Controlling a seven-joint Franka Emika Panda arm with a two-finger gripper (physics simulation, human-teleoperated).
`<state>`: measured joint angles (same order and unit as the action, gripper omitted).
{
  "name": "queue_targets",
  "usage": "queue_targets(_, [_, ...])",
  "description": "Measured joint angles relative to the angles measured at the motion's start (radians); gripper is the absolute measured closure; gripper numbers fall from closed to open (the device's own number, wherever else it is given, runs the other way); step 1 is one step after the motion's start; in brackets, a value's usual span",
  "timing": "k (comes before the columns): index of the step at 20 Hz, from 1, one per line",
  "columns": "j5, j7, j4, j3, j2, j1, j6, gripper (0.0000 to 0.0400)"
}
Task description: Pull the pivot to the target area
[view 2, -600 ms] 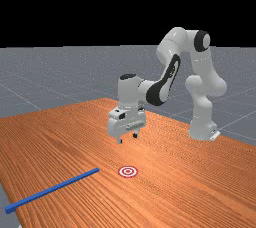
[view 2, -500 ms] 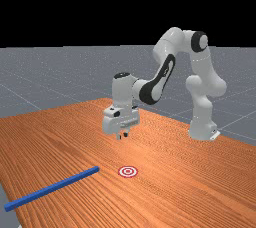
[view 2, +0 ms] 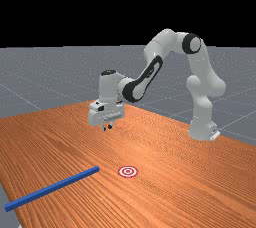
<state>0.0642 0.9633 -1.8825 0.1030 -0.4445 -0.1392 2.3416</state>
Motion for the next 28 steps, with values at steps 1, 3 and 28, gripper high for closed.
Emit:
queue_targets(1, [0.004,-0.004,0.000,0.002,0.002,0.002,-0.002,0.0317])
queue_targets(3, [-0.053,0.015,0.009,-0.018,-0.002,-0.019,-0.013,0.0369])
queue_targets(28, [-0.104,0.090,0.038,-0.046,-0.009,-0.053,-0.061,0.0400])
